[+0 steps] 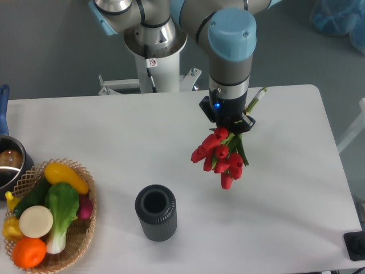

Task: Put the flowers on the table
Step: 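Lower the held red tulip bunch toward the table beside the black vase, then set the tulips on the table and open the gripper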

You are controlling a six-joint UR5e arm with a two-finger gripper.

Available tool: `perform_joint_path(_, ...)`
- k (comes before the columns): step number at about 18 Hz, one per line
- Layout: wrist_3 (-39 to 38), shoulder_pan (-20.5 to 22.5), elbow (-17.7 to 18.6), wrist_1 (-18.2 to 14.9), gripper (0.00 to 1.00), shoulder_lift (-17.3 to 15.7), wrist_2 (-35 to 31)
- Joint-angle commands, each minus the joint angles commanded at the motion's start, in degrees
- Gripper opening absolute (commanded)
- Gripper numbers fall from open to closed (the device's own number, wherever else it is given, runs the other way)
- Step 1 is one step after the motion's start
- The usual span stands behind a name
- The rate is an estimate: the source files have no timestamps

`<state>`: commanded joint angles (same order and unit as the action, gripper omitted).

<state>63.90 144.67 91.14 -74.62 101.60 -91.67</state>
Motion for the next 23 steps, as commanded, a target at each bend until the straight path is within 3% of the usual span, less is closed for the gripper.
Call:
perform_joint_path(6,-1.76,-1.31,1.15,0.53,0.03,2.72,0.09)
perform_joint_path(10,-7.02,-3.77,1.15,7.8,0.05,7.2,0.09)
perform_joint_path(12,-8.35,-4.13,1.06,9.75,0.05,8.44,0.0)
perform_joint_path(17,-8.18,-4.48,1.23,9.76,0.19,9.67,0.09)
perform_joint_path(20,-7.74,-4.4,2.37,10.28,0.46,9.41,0.53)
perform_joint_path(21,-7.74,-4.39,2.64,10.54,0.59,9.32,0.53)
perform_joint_path(23,-7.74,-4.31,2.73,11.16,0.99,9.23,0.62)
